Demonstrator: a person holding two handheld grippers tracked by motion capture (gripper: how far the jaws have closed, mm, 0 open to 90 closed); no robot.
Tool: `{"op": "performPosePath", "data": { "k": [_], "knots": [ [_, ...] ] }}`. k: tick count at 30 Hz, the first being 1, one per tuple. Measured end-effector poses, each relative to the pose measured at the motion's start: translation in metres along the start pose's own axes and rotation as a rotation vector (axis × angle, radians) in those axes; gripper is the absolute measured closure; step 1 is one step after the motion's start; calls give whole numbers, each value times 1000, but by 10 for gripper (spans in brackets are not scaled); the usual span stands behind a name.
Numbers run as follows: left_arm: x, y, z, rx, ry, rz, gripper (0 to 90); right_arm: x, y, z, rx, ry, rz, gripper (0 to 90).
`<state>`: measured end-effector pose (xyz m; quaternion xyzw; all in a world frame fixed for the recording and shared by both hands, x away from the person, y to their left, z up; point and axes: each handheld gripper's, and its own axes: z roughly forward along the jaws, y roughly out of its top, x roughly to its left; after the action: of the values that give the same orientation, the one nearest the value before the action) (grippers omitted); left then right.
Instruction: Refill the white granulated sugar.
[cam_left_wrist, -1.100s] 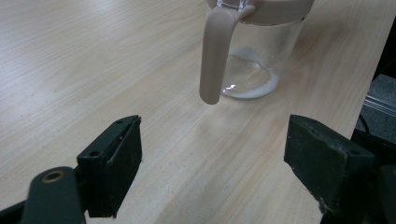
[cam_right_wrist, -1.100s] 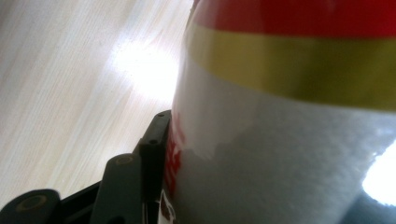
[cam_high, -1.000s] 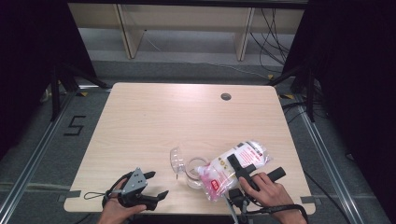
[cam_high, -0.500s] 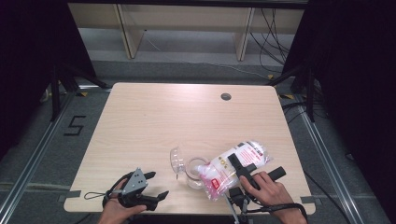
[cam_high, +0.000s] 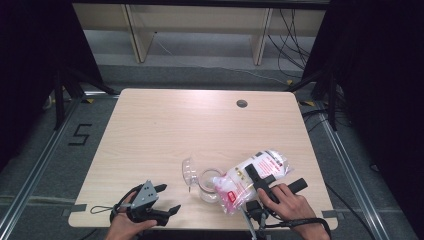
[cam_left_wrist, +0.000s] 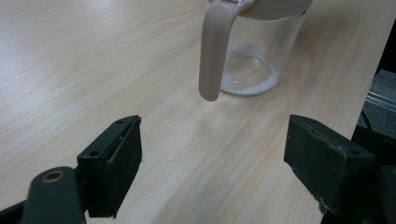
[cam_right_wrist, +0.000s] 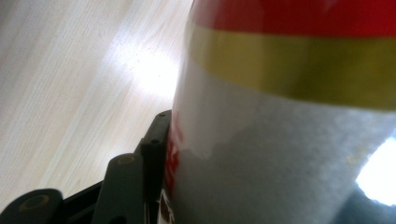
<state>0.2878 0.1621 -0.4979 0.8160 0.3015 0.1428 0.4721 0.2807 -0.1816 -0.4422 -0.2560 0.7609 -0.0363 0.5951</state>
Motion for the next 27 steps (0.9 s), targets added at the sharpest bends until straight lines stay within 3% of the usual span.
{"op": "performPosePath", "data": {
  "k": [1, 3, 4, 6, 11, 13, 14, 16, 17, 18, 20, 21, 24, 26, 27],
  "knots": [
    [0, 0, 0, -1, 0, 0, 189, -2, 0, 1, -18, -5, -30, 507],
    [0, 0, 0, -1, -1, 0, 189, 0, 0, 0, -3, 1, -3, 507],
    [1, 0, 0, -1, -1, 2, 189, -2, 0, 1, -18, -5, -32, 507],
    [1, 0, -1, 0, 0, 2, 189, 1, 1, 0, -11, 3, 14, 507],
    [1, 0, -1, 2, 0, 10, 188, 0, 0, 0, -9, -3, 5, 508],
    [1, 0, 0, -1, -1, 6, 188, -2, 0, 0, -2, -5, -33, 509],
    [0, 0, 0, -2, -1, 0, 187, -5, -2, 0, 8, -4, -85, 509],
    [1, 0, 0, 0, 3, 2, 187, -5, -3, 0, 14, 3, -75, 509],
    [2, 0, -1, 14, 10, 17, 184, -1, -2, 0, 6, 0, -6, 509],
    [1, 0, 0, -6, 1, -6, 183, 0, -2, 0, 3, 4, 7, 510],
    [2, 0, -1, 13, 18, 18, 183, -3, -3, 2, -18, -1, -27, 510],
    [2, 0, 0, 2, 9, 3, 182, -7, -4, 2, -10, -8, -99, 510],
    [1, 0, 0, 2, 2, 2, 182, -4, -4, 1, 5, 2, -73, 511],
    [0, 0, 0, -6, 3, -6, 181, -5, -3, 1, 8, 6, -89, 511],
    [0, 0, 0, -6, 3, -6, 181, 0, -2, 0, 7, 4, -1, 511]
  ]
}}
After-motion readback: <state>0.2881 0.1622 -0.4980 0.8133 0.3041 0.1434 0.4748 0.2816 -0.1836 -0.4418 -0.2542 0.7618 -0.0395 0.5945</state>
